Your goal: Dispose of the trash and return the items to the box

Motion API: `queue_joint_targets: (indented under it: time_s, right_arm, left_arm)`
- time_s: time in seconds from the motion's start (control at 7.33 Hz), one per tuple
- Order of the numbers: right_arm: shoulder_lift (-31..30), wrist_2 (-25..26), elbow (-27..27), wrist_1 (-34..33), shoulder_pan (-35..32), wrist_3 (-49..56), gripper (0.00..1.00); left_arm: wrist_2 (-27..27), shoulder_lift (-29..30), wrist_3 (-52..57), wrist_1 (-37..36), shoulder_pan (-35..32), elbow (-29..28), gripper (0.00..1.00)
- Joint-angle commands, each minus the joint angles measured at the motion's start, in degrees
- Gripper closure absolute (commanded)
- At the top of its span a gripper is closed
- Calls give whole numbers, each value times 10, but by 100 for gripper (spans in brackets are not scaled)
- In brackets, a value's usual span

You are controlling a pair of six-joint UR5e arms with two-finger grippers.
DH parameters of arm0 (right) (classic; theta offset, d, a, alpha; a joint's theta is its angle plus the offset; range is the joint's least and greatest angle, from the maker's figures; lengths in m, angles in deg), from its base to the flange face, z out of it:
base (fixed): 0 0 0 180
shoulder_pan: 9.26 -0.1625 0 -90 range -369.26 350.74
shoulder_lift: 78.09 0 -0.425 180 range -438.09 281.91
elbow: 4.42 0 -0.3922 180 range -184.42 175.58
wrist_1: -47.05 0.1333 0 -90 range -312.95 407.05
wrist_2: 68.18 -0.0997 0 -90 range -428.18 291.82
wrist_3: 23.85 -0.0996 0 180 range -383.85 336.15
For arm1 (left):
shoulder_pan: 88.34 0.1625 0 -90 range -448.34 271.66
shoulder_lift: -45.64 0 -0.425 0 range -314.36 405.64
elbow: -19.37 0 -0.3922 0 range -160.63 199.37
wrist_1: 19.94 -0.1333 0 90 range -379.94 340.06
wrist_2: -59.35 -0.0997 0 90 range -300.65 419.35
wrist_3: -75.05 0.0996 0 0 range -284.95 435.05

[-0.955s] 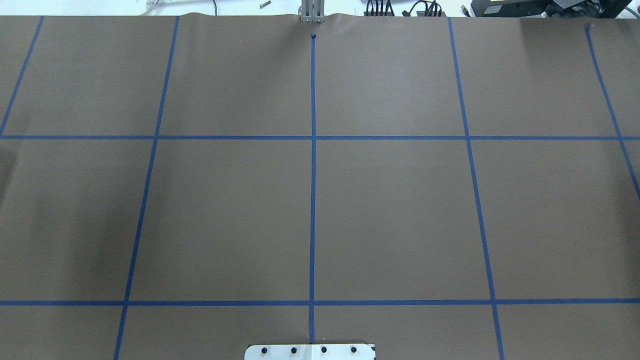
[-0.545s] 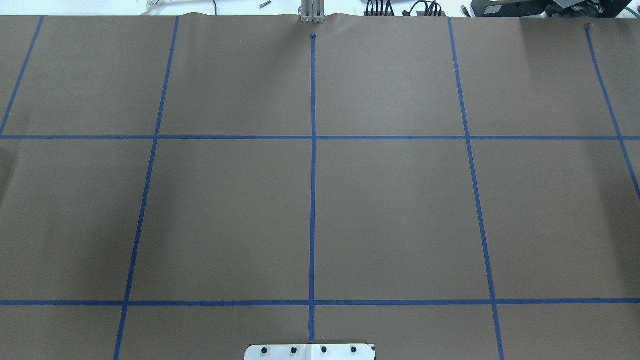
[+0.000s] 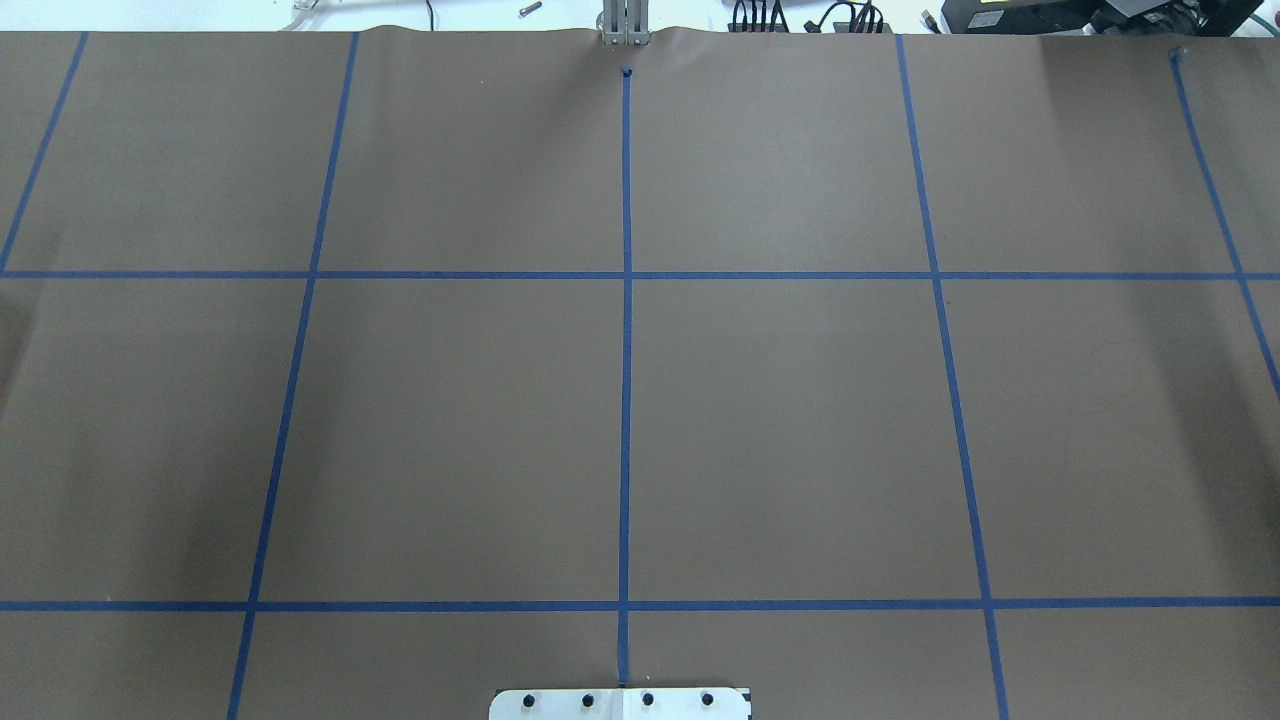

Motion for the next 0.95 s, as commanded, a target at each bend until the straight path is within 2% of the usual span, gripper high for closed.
queue_joint_targets:
  time_s: [0.0,0.41,0.82]
  right_arm:
    - [-1,0,-1,0,4,-2,0]
    - [-1,-1,-1,0,8,-2,0]
    - [-4,-2,-16,-1,15,0,0]
  left_arm:
    - [-2,-41,1,50,4,2,3]
    - [-6,-43,-5,21,3,13,3]
    - [-16,-42,9,-19,9,54,3]
